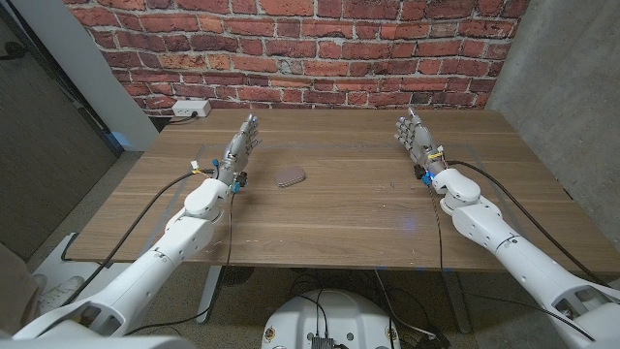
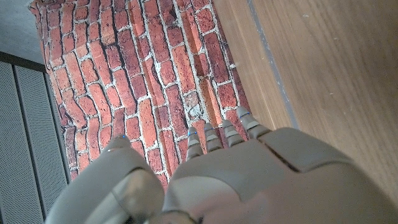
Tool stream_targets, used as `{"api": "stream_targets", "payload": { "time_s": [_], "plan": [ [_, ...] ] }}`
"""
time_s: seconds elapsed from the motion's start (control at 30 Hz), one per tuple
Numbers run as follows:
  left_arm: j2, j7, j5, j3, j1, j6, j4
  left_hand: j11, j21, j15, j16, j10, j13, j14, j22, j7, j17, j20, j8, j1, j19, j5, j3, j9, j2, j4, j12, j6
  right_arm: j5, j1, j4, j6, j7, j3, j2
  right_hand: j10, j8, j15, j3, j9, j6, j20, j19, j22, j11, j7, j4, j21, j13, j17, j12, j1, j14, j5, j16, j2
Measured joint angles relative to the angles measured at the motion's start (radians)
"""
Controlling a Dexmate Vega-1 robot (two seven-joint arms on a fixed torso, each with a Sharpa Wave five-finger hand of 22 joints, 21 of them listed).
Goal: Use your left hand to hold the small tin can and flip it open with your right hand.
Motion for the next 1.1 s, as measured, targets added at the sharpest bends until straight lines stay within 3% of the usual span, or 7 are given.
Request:
{"api": "stream_targets", "payload": {
  "time_s": [0.13, 0.33, 0.67, 0.77, 1.1],
  "plan": [
    [0.016, 0.016, 0.025, 0.000, 0.007, 0.009, -0.026, 0.000, 0.000, 0.000, 0.000, 0.000, -0.004, 0.000, 0.000, 0.000, 0.000, 0.000, 0.000, 0.000, 0.000, 0.000, 0.000, 0.000, 0.000, 0.000, 0.000, 0.000, -0.009, -0.002, -0.008, 0.004, 0.010, -0.001, -0.016, -0.004, 0.009, 0.005, 0.009, 0.000, 0.002, 0.007, -0.007, 0.000, -0.004, -0.002, -0.023, -0.014, 0.000, 0.000, 0.000, 0.032, -0.016, -0.005, -0.005, 0.004],
    [0.029, 0.031, 0.058, 0.003, 0.011, 0.012, -0.053, -0.007, -0.022, 0.005, 0.000, 0.008, -0.005, 0.005, -0.003, -0.005, -0.005, 0.017, -0.002, 0.000, -0.018, 0.000, -0.003, -0.002, 0.000, -0.003, 0.000, 0.005, -0.014, -0.007, -0.015, 0.005, 0.028, -0.002, -0.035, -0.004, 0.011, 0.005, 0.013, 0.000, 0.004, 0.007, -0.007, 0.000, -0.004, -0.004, -0.028, -0.021, 0.000, 0.000, 0.000, 0.045, -0.016, -0.005, -0.005, 0.000],
    [0.070, 0.095, 0.187, 0.026, 0.014, 0.037, -0.124, -0.002, -0.036, 0.005, -0.007, 0.013, -0.005, 0.005, -0.003, 0.000, -0.005, 0.015, -0.002, 0.011, -0.023, 0.000, -0.009, -0.005, -0.008, -0.011, 0.000, 0.021, -0.003, -0.012, -0.016, 0.008, 0.057, 0.006, -0.052, -0.015, 0.011, 0.000, 0.016, 0.000, -0.002, 0.007, -0.007, 0.000, -0.003, -0.009, -0.042, -0.029, 0.000, 0.000, -0.005, 0.059, -0.021, -0.010, -0.005, 0.004],
    [0.083, 0.115, 0.225, 0.029, 0.019, 0.051, -0.148, -0.004, -0.053, -0.001, -0.017, 0.014, -0.009, -0.018, -0.003, 0.000, -0.009, 0.020, -0.002, 0.030, -0.042, 0.000, -0.004, -0.005, -0.007, -0.026, 0.000, 0.021, -0.001, -0.012, -0.010, 0.010, 0.062, 0.007, -0.052, -0.024, 0.011, 0.000, 0.015, 0.000, -0.002, 0.012, -0.012, 0.000, -0.002, -0.009, -0.043, -0.029, 0.000, 0.000, -0.009, 0.064, -0.021, -0.010, -0.005, -0.002],
    [0.088, 0.170, 0.325, 0.030, 0.021, 0.086, -0.157, -0.007, -0.067, -0.002, -0.017, 0.011, -0.009, -0.043, -0.003, -0.004, -0.009, 0.015, -0.002, 0.059, -0.053, 0.000, -0.001, -0.009, -0.012, -0.043, 0.000, 0.018, 0.003, 0.001, 0.014, 0.013, 0.071, 0.008, -0.051, -0.033, 0.007, 0.000, 0.014, 0.000, -0.011, 0.017, -0.018, 0.000, -0.011, -0.011, -0.052, -0.038, 0.005, 0.000, -0.009, 0.073, -0.032, -0.013, -0.005, 0.000]
  ]
}}
